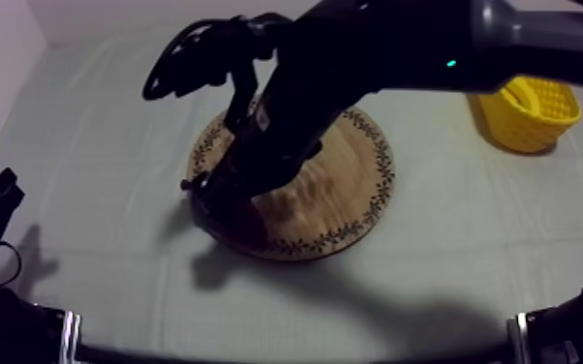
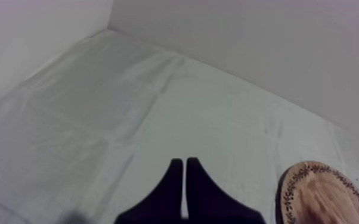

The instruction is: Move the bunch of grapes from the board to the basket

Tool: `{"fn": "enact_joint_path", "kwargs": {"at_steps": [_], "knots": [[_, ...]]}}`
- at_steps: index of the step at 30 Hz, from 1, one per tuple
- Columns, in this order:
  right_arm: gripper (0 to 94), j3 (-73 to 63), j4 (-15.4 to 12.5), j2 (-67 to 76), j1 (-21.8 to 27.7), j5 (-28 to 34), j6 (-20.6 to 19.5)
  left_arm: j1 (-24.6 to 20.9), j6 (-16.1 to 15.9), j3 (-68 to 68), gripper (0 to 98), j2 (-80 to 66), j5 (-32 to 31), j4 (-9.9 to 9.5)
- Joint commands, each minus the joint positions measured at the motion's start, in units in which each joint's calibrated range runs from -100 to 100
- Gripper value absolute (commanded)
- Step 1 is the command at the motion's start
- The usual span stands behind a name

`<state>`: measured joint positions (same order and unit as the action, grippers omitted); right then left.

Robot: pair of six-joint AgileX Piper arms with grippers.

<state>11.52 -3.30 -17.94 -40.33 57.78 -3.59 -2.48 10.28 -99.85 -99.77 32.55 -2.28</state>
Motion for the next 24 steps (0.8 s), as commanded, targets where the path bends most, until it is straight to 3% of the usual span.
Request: {"fn": "enact_joint_path", "kwargs": {"at_steps": [1, 11, 24], "knots": [[91.8, -1.74, 0.27, -3.52, -0.2, -0.71, -0.35, -0.01, 0.0, -0.04, 0.0, 0.03, 0.03, 0.01], [89.4, -9.45, 1.47, -14.24, -0.93, -6.52, -1.55, -0.01, 0.0, -0.04, 0.0, 0.03, 0.03, 0.01], [88.5, -16.72, 2.86, -20.82, 0.56, -6.84, -2.12, -0.01, 0.0, -0.04, 0.0, 0.03, 0.03, 0.01]]}}
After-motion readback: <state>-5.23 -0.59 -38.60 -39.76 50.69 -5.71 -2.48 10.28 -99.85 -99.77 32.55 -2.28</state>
